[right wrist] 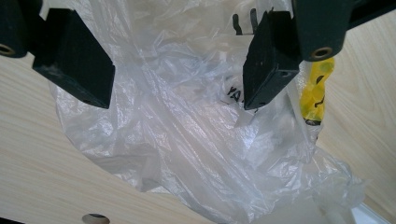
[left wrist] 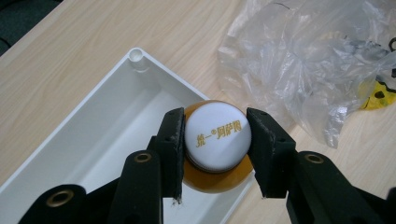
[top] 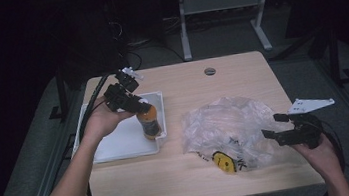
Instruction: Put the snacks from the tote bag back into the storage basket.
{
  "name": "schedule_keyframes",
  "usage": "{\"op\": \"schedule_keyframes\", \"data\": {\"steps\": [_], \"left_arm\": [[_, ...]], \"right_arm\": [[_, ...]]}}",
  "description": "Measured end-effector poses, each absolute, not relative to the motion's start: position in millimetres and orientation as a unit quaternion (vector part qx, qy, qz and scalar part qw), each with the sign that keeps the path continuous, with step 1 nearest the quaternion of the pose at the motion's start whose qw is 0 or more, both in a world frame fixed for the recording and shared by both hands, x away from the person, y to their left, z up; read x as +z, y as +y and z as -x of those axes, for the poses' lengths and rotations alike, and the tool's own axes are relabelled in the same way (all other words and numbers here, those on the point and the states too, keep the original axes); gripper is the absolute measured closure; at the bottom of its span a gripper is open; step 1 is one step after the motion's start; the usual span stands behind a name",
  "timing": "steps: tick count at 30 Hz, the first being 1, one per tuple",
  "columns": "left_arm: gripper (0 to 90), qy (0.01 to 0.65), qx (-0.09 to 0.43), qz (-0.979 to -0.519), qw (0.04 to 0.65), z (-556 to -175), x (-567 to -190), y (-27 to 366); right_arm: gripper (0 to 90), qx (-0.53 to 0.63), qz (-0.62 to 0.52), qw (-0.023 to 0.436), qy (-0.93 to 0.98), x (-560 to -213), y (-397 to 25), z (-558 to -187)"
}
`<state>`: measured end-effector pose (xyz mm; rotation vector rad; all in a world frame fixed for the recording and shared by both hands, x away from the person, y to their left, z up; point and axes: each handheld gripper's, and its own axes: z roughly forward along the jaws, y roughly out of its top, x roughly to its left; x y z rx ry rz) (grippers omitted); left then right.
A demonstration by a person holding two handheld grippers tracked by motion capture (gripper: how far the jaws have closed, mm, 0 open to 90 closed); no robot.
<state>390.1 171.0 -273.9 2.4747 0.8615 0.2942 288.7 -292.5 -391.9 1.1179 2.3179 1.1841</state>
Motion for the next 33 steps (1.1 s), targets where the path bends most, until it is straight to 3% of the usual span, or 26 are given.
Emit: {"op": "schedule_keyframes", "data": {"steps": [33], "left_arm": [[59.2, 0.320, 0.091, -0.913, 0.237, -389.7, -302.1, 168.4]], "right_arm": [[24.8, 0.414, -0.390, 0.156, 0.808, -390.8, -293.0, -288.1]]}}
